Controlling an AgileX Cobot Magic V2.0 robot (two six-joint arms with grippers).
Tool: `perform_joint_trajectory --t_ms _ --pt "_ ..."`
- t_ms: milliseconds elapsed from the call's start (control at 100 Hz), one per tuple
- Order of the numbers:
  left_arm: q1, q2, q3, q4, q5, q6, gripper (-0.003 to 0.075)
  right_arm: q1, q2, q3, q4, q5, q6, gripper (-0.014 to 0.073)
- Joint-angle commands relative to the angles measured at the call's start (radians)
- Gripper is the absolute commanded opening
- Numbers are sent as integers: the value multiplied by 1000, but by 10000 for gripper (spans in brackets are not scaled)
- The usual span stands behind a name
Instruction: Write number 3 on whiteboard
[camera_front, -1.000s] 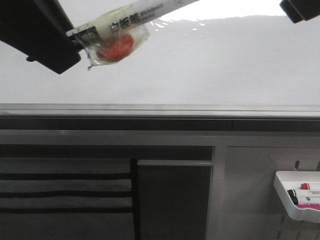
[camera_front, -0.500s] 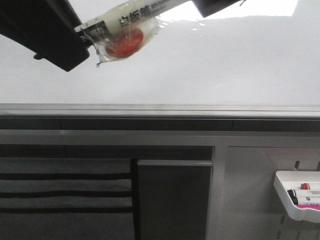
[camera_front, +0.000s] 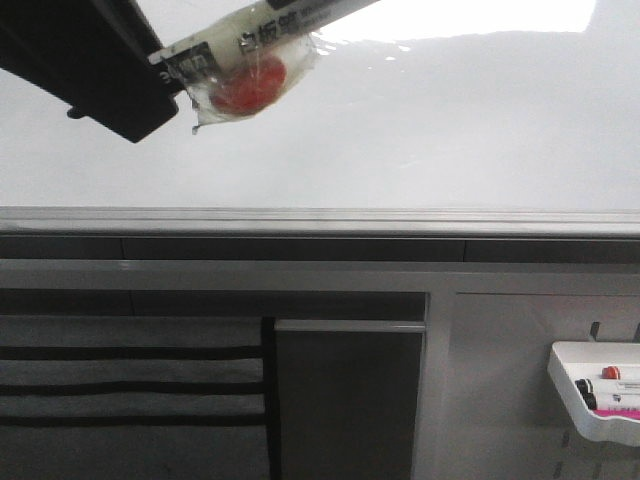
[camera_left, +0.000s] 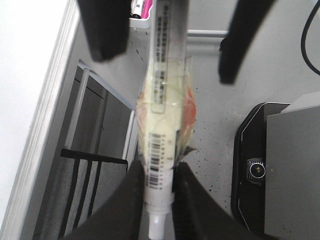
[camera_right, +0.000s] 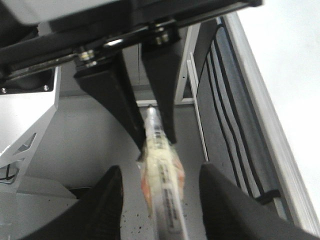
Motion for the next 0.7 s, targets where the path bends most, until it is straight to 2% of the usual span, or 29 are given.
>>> perform_joint_trajectory --t_ms 0,150,690 --pt "-7 -17 -37 -27 -49 0 -20 -18 -16 -44 15 13 27 314" --pt "-7 -17 -37 -27 -51 0 -20 -18 0 -44 15 48 30 314" --pt "-7 -17 -37 -27 -59 0 -20 -18 44 -44 53 32 25 314"
